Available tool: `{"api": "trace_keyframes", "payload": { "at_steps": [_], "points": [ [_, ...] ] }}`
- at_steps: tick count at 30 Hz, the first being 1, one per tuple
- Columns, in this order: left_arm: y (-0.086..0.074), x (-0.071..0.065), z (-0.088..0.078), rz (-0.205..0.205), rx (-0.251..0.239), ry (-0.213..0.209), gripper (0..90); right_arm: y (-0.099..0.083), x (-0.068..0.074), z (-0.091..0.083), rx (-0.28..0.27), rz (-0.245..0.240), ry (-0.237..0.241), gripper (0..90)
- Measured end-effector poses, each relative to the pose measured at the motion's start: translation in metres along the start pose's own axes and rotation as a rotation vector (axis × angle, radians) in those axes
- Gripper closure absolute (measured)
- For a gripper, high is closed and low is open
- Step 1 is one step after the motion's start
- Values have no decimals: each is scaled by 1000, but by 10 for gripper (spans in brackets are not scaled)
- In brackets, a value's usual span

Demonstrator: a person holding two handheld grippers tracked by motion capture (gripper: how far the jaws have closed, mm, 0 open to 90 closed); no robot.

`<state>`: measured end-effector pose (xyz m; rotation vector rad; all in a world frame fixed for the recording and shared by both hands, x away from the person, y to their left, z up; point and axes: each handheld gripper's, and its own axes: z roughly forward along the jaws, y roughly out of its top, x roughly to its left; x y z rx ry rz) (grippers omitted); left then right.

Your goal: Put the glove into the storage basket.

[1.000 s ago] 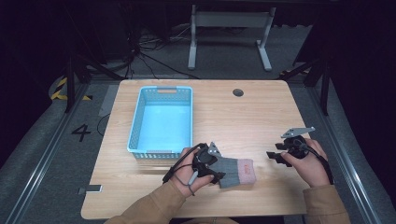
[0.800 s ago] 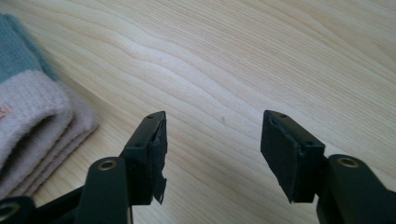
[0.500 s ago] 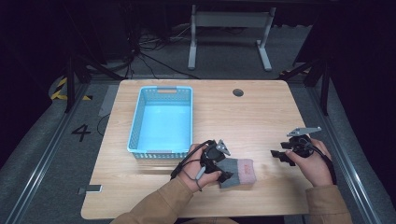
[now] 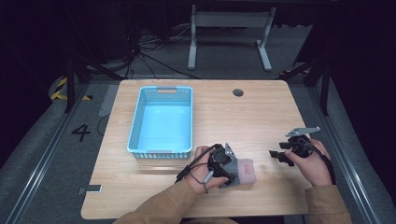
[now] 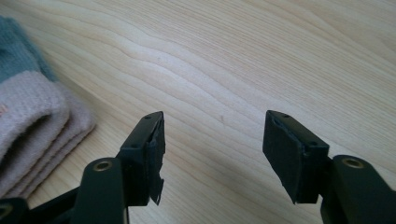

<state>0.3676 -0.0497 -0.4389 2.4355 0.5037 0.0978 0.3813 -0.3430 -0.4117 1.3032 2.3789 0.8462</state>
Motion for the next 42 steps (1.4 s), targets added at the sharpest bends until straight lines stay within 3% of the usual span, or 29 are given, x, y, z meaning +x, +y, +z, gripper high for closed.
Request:
{"api": "trace_keyframes", "payload": {
  "at_steps": [3, 6, 9, 14, 18, 22, 28, 34, 37, 42],
  "points": [
    [1, 1, 3, -7, 1, 24, 210, 0, 0, 0, -10, 4, 22, 393],
    [1, 3, 9, -5, 25, 24, 161, 0, 0, 0, -13, -8, 22, 393],
    [0, 4, 11, -30, 25, 20, 143, 0, 2, 0, -15, -13, 31, 392],
    [-2, 3, 14, -20, 14, 27, 120, 0, 3, 1, -10, -20, 35, 392],
    [-3, 3, 15, -21, 14, 28, 118, 0, 3, 2, -5, -16, 39, 392],
    [-4, -1, 16, -25, 12, 55, 131, 0, 3, 2, -5, -17, 33, 392],
    [-5, -7, 14, -13, 5, 50, 266, 1, 3, 3, -4, -20, 27, 393],
    [-4, -13, 10, 9, 6, 4, 585, 1, 4, 3, -10, -26, 26, 394],
    [-4, -13, 9, 5, 6, -11, 645, 1, 3, 3, -8, -23, 28, 397],
    [0, -13, 5, 19, 12, -11, 674, 1, 1, 3, -10, -23, 23, 400]
  ]
}}
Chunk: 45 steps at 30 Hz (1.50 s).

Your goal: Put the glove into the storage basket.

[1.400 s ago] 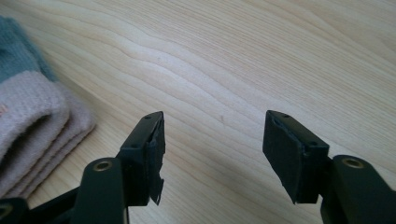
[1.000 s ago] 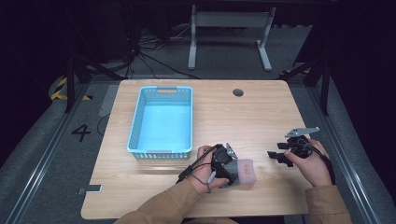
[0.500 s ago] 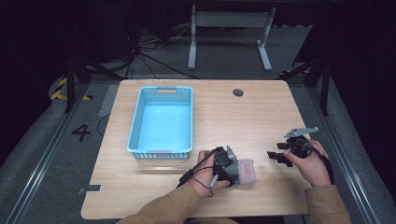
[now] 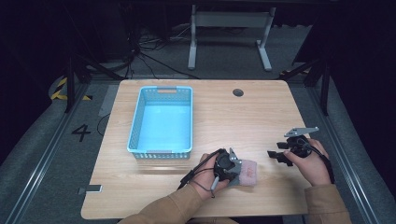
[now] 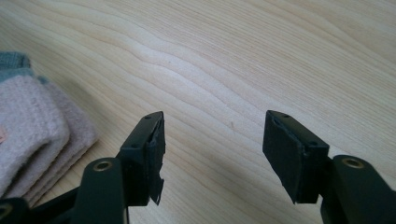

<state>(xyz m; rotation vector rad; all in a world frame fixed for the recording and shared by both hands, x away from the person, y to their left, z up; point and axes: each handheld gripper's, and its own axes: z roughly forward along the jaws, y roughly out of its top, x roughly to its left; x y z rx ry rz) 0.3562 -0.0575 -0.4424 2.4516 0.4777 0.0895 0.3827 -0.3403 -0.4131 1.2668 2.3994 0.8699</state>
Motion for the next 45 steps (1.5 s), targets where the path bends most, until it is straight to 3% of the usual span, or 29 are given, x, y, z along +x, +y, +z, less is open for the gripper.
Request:
{"api": "trace_keyframes", "payload": {
  "at_steps": [5, 10, 19, 35, 45],
  "points": [
    [5, 4, -17, 21, -22, 12, 675, 2, -2, -1, -8, -3, -1, 401],
    [12, 11, -40, 20, -51, 6, 674, 6, -3, -2, -23, -5, 2, 401],
    [16, 23, -75, 24, -77, 35, 671, 19, -5, 2, -33, -18, 23, 400],
    [-8, 68, -132, -57, -125, 123, 670, 30, 0, 16, -26, -44, 35, 400],
    [-21, 89, -158, -75, -136, 160, 669, 23, 1, 16, -14, -34, 30, 400]
  ]
}}
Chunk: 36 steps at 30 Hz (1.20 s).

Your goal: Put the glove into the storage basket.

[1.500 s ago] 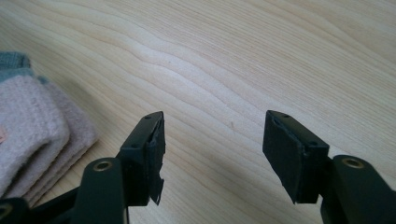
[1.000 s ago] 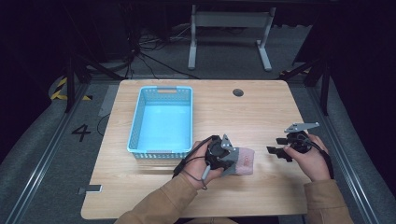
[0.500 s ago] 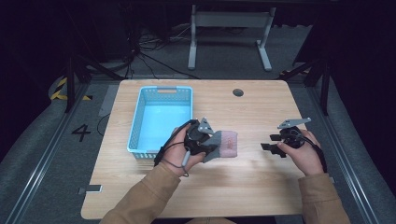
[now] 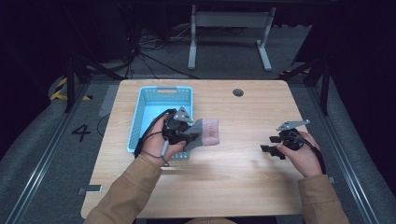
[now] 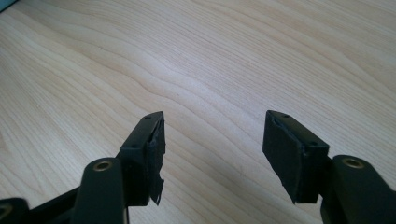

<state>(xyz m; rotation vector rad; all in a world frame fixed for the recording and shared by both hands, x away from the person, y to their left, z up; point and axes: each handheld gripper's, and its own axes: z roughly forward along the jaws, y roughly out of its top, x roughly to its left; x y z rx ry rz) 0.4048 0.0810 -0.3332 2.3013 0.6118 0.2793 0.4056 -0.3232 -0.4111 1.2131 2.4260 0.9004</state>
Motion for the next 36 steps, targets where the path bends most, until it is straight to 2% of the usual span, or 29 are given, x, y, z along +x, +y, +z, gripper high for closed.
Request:
{"api": "trace_keyframes", "payload": {
  "at_steps": [12, 16, 18, 22, 28, 36],
  "points": [
    [-18, 34, -24, -49, 4, 55, 665, -10, -2, -4, 4, 13, -17, 399],
    [-23, 46, -29, -74, 2, 69, 664, -13, -1, -5, 10, 21, -23, 398],
    [-24, 50, -29, -82, 4, 75, 663, -14, -2, -7, -5, 12, -20, 398],
    [-25, 59, -30, -82, 14, 78, 662, -16, -2, -9, -9, 14, -28, 398],
    [-30, 76, -22, -76, 19, 72, 657, -22, -3, -14, -23, 17, -34, 398],
    [-43, 101, 2, -93, 88, 81, 657, -26, -2, -18, -32, 5, -41, 397]
  ]
}}
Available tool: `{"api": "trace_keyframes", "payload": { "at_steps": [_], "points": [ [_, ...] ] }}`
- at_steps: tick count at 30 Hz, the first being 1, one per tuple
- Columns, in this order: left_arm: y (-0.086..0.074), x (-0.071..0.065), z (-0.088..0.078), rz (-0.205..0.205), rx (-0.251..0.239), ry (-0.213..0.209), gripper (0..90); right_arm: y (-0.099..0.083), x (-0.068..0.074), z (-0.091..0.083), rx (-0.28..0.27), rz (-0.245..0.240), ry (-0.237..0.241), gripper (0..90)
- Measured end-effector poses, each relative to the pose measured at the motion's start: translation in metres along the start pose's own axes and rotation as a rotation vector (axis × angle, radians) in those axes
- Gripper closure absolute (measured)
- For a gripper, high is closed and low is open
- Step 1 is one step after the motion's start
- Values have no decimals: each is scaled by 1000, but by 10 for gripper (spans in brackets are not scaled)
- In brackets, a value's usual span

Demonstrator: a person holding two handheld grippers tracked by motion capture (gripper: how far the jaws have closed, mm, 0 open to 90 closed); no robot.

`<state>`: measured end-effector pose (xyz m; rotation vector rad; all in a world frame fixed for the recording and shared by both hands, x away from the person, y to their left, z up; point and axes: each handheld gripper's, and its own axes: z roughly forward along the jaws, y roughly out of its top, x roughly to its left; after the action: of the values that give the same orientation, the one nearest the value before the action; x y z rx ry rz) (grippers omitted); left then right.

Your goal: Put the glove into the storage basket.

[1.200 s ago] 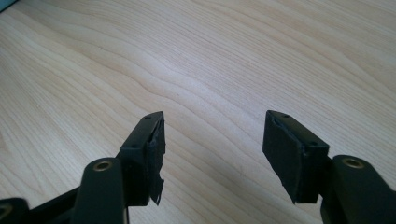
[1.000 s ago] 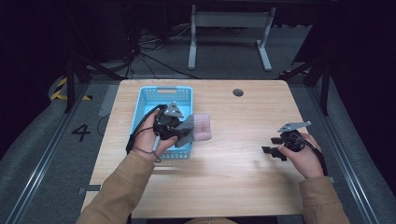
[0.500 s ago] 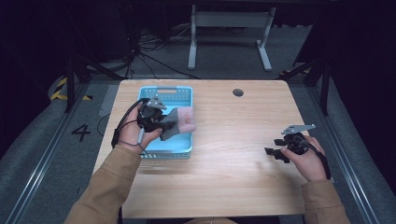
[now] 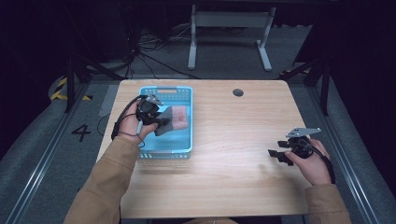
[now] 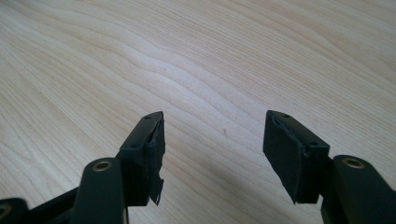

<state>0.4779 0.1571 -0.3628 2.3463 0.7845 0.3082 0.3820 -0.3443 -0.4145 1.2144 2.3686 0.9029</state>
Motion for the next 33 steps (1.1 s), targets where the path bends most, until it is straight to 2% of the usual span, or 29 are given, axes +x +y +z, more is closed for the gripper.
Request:
{"api": "trace_keyframes", "payload": {
  "at_steps": [5, 10, 12, 18, 22, 23, 27, 33],
  "points": [
    [-3, 6, 15, -7, 20, -16, 656, -4, 0, -1, 4, 5, -7, 397],
    [-4, 9, 30, -4, 61, -16, 656, -7, 2, -2, 11, 8, -11, 396],
    [-4, 10, 36, -3, 72, -30, 654, -8, 2, -2, 15, 2, -8, 395],
    [-5, 14, 49, 0, 112, -26, 653, -11, 4, -3, 21, -4, -5, 392],
    [-7, 19, 57, -20, 137, -35, 650, -11, 4, -1, 20, -10, -2, 392],
    [-7, 20, 59, -27, 149, -32, 649, -11, 5, -1, 23, -15, -1, 392],
    [-2, 19, 65, -6, 173, -14, 646, -9, 7, -1, 21, -19, 1, 391],
    [3, 20, 74, 2, 209, -1, 639, -7, 10, 2, 19, -33, 14, 390]
  ]
}}
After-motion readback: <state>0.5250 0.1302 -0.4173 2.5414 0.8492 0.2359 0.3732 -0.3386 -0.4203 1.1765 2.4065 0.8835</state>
